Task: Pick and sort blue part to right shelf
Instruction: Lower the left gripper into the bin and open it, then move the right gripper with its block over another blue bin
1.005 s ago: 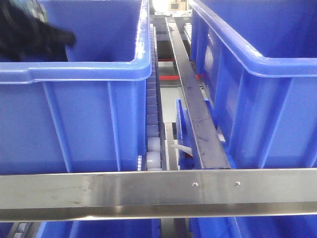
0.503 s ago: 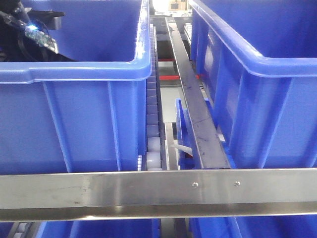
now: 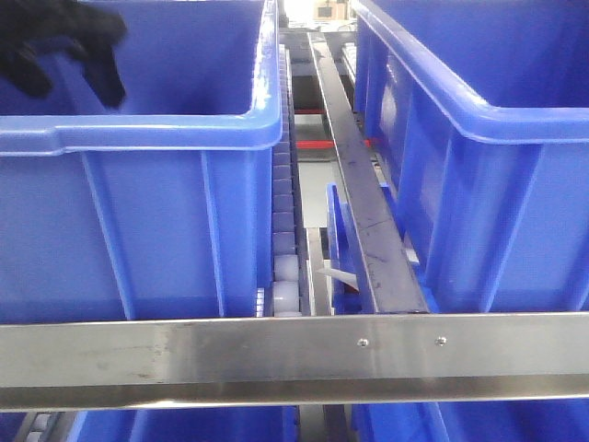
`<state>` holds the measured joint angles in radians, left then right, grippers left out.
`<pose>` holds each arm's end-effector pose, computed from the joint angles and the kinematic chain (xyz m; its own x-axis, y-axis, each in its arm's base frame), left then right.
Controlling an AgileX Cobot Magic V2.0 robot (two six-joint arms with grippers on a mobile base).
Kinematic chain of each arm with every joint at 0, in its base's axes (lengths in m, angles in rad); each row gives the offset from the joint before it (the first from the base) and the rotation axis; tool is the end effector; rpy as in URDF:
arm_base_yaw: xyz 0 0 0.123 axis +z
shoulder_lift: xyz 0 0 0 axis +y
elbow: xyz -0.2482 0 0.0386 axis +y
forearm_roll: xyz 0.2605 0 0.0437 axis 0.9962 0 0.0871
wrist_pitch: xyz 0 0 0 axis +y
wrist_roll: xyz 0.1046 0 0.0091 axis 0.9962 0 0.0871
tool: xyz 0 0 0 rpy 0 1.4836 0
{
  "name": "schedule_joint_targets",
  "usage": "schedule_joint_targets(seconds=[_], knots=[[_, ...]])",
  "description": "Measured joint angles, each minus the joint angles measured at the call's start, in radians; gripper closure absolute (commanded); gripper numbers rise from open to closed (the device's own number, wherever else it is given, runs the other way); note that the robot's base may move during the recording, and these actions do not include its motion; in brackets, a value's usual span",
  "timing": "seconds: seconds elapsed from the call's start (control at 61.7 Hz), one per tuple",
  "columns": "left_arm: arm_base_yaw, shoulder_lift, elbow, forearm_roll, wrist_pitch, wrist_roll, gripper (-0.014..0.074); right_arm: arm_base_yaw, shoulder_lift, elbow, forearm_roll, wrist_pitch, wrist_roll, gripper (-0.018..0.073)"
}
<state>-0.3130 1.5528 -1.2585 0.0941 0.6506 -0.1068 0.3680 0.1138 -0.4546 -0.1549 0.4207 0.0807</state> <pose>0.3489 -0.1066 0.2589 -0.7266 0.2017 -0.6568 0.2489 0.9683 0.0221 0.0896 0.0275 0.3190 0.0292 -0.0538 -0.9981 -0.2990 0.9524 -0.0601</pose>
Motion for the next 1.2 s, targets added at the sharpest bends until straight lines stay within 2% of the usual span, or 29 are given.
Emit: schedule_joint_targets(seconds=[0.195,0.422,0.6,0.795,0.859,0.973,1.07,1.2], knots=[[-0.014,-0.266,0.239,-0.005,-0.054,0.0,0.0339,0.0,0.0,0.0,0.0,0.033,0.0,0.037],[-0.014,-0.606,0.414,0.001,-0.068,0.0,0.0472,0.0,0.052,0.0,0.046,0.036,0.0,0.037],[-0.014,-0.866,0.49,0.014,-0.068,0.0,0.0471,0.0,0.23,-0.016,0.106,0.036,0.0,0.037],[-0.014,-1.069,0.535,0.022,-0.035,-0.003,0.0471,0.0,0.484,-0.134,0.121,0.036,0.04,0.037],[-0.014,-1.127,0.552,0.042,-0.018,-0.027,0.0471,0.0,0.575,-0.188,0.122,0.036,0.057,0.037],[-0.014,-1.219,0.584,0.128,0.022,-0.117,0.0471,-0.006,0.712,-0.301,0.124,0.059,0.065,0.037],[-0.014,-1.281,0.597,0.189,0.079,-0.16,0.0471,-0.049,0.821,-0.387,0.128,0.099,0.065,0.037],[-0.014,-1.349,0.6,0.205,0.131,-0.175,0.0471,-0.171,0.947,-0.481,0.128,0.132,0.066,0.037]])
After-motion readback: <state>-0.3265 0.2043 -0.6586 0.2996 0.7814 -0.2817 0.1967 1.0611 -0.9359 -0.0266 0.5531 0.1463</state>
